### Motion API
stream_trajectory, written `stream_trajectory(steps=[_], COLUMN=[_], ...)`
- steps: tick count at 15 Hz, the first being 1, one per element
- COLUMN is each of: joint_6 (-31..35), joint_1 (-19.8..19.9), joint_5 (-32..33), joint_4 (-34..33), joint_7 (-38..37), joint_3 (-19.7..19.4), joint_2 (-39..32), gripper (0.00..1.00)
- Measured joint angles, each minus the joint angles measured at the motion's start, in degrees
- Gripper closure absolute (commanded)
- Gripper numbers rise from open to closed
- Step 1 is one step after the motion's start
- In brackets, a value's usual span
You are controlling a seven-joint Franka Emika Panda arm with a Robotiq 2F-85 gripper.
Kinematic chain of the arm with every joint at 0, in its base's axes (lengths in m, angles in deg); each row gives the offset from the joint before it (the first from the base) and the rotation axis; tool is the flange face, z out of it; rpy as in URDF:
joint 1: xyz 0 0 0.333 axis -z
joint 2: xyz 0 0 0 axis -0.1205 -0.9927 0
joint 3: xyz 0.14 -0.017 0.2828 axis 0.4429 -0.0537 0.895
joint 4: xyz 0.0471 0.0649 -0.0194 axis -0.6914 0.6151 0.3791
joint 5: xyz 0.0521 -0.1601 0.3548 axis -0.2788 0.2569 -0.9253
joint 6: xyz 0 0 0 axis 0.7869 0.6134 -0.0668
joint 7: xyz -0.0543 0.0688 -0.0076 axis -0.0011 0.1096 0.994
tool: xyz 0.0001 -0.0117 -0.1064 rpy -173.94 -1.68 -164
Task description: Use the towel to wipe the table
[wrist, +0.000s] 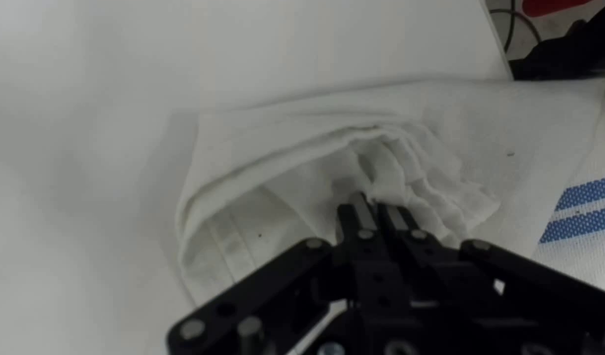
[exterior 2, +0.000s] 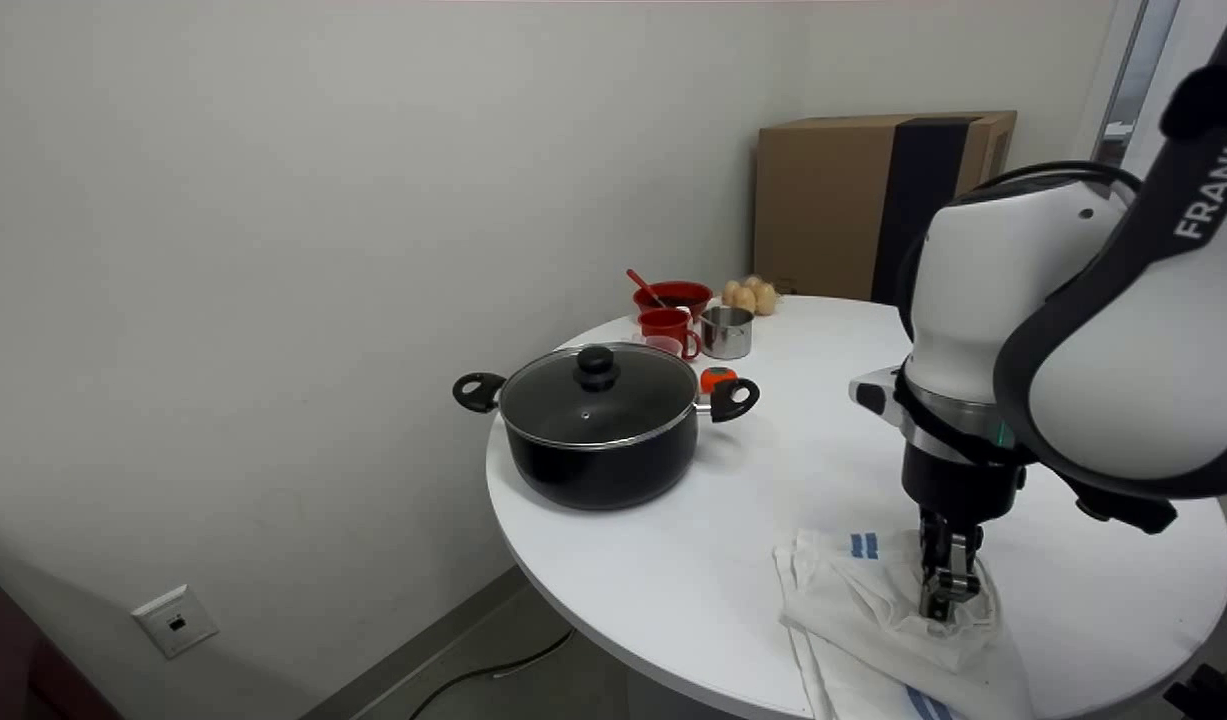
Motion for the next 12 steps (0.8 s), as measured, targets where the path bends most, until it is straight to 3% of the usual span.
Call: stream_trajectory(steps=[3, 6, 12], joint_6=[-0.15, -0.16, -1.20], joint_1=[-0.51, 0.22, 8.37], joint_5=[-0.05, -0.04, -0.12], joint_4=[-0.33, -2.26, -13.73], joint_7=[-0.20, -0.39, -0.26], joint_3=[-1.07, -6.35, -18.36], joint_2=[-0.02, -0.19, -3.60], gripper=[0.99, 0.99, 0.99])
